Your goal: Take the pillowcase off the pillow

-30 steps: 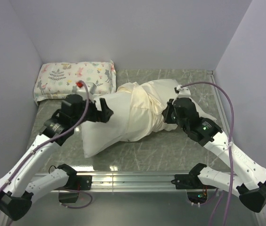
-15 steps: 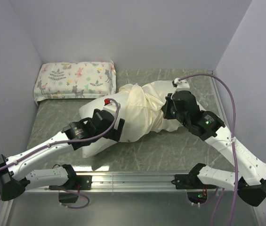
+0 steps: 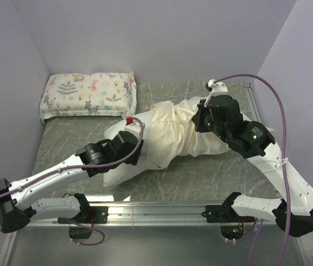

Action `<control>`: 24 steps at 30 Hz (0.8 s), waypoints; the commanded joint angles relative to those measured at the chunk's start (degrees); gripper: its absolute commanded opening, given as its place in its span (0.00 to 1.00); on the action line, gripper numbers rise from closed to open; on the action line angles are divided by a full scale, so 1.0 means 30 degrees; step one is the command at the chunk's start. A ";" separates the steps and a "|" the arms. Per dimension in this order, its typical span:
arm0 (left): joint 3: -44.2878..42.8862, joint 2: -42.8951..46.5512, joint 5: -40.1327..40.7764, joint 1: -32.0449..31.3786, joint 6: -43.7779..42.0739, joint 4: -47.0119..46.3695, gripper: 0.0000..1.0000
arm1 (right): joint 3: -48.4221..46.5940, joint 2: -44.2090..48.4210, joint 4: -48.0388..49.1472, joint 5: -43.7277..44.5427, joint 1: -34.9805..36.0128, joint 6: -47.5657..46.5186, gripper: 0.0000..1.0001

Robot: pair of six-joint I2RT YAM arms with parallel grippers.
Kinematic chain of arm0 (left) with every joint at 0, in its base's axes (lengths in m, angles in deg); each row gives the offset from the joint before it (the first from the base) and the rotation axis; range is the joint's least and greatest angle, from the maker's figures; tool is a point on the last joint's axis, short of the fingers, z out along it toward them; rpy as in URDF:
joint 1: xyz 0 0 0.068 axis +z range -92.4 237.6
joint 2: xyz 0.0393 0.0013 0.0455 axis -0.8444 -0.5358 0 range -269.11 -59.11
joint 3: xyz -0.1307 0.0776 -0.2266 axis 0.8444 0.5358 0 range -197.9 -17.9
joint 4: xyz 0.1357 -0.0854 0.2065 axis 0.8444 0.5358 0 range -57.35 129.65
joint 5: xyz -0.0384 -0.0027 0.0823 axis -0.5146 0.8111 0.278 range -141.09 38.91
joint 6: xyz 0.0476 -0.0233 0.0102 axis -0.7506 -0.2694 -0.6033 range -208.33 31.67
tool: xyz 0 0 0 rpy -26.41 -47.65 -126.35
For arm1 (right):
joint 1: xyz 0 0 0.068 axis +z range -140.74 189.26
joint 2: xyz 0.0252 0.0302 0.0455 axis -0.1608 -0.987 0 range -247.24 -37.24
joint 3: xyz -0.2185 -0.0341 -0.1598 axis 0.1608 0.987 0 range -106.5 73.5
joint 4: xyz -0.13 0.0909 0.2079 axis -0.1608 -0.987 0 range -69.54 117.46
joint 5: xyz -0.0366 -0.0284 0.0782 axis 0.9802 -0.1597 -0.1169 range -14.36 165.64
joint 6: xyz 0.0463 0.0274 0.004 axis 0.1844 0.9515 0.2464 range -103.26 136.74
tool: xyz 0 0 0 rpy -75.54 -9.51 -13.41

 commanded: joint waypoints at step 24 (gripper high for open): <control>-0.6883 -0.2286 -0.3226 0.6431 -0.1309 -0.0344 0.42 | 0.0433 -1.0432 0.7653 -0.4174 -0.0686 -0.0712 0.00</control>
